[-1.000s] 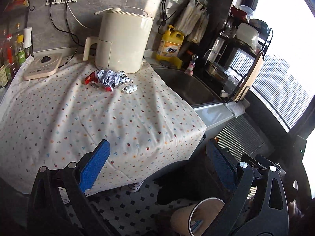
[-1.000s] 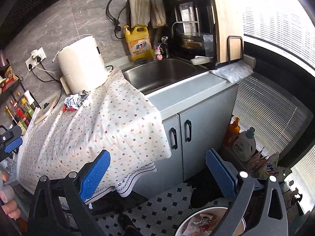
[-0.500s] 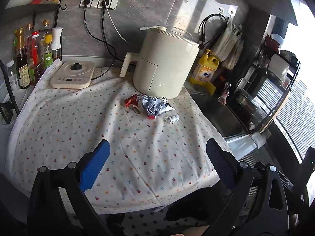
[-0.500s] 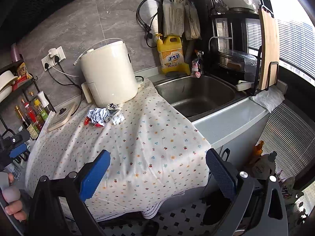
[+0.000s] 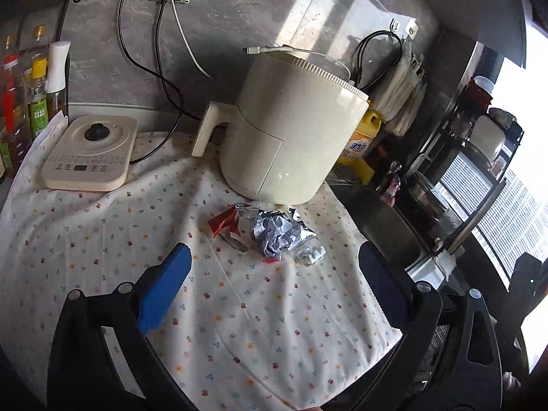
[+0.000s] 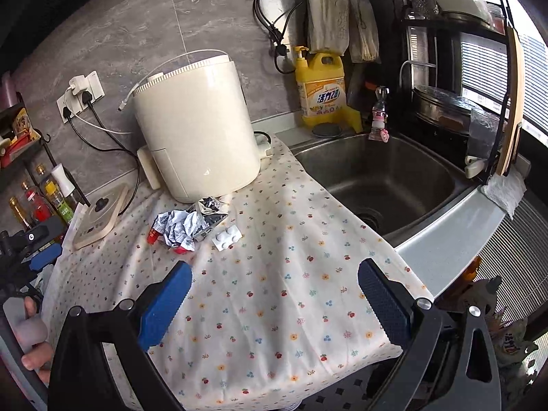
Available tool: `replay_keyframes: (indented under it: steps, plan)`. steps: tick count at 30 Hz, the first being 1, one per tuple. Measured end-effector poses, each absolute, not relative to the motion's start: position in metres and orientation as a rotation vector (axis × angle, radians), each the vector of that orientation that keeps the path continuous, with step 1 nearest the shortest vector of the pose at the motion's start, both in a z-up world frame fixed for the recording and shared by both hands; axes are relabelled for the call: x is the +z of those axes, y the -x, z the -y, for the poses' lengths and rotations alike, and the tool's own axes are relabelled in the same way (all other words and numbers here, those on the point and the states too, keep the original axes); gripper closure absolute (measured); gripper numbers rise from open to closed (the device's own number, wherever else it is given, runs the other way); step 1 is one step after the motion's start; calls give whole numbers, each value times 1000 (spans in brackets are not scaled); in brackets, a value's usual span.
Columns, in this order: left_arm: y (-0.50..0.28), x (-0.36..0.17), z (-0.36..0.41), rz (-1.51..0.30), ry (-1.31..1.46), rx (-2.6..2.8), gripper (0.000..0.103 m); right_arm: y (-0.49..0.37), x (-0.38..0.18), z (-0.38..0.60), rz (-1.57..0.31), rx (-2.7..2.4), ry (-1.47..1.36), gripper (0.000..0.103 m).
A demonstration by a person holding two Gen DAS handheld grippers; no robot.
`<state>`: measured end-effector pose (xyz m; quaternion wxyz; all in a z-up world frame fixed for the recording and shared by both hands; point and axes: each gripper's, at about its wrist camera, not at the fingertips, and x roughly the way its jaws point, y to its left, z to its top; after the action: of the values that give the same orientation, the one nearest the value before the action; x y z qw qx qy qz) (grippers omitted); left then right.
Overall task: Collect trash
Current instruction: 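Grasp the white blister pack with the right gripper while the left gripper grasps a red wrapper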
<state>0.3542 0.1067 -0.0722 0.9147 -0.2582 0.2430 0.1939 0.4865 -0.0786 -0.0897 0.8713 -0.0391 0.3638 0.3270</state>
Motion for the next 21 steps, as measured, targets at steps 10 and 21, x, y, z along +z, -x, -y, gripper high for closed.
replay_keyframes:
  steps: [10,21]
  plan:
    - [-390,-109,-177,-592,504,322,6,-518,-130,4,-826,701,125,8]
    - [-434,-142,-210,-709,480,226,15,-555,-179,-60,-970,718,245,28]
